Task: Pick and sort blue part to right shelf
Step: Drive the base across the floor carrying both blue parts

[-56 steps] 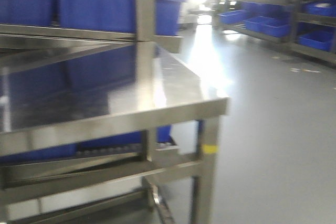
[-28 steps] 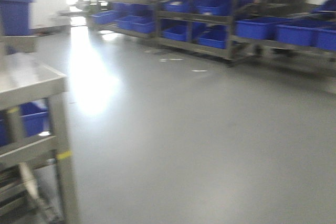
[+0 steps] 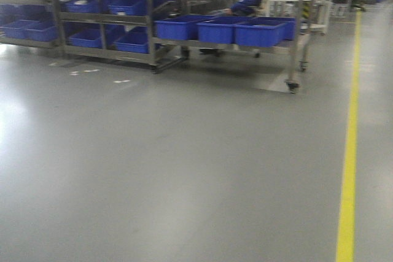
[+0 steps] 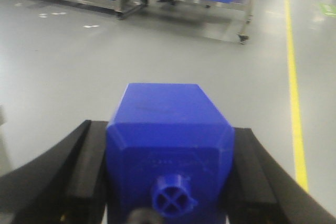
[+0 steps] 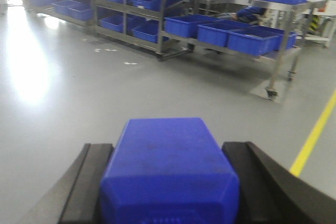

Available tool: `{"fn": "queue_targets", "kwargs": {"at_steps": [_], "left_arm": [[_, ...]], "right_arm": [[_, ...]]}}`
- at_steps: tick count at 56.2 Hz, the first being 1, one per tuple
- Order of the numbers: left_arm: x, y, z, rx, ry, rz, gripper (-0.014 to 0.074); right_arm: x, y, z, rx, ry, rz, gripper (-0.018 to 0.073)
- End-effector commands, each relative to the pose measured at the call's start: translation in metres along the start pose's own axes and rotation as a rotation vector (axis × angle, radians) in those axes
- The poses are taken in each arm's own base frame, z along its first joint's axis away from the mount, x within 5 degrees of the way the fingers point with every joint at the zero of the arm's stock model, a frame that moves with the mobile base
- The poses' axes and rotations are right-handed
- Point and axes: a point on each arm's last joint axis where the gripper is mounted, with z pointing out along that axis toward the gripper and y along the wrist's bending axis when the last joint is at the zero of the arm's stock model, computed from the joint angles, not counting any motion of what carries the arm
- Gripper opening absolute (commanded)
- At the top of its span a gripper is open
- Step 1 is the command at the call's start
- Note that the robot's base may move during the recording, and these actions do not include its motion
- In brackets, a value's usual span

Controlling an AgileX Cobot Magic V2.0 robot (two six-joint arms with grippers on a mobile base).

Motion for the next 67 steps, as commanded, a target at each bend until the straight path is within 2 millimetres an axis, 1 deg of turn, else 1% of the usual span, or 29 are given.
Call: {"fn": "queue_targets", "kwargs": {"at_steps": [1, 67], "left_arm": [[-0.0173, -0.0011, -0.0019, 0.008, -0.101, -0.013, 0.0335], [-0.0174, -0.0011, -0.0022, 0.008, -0.103, -0.013, 0.0335]], "right_arm": [[-0.0177, -0.0002, -0.0063, -0.003, -0.132, -0.022, 0.0205], [-0.0177, -0.0002, -0.0063, -0.003, -0.132, -0.022, 0.0205]]}}
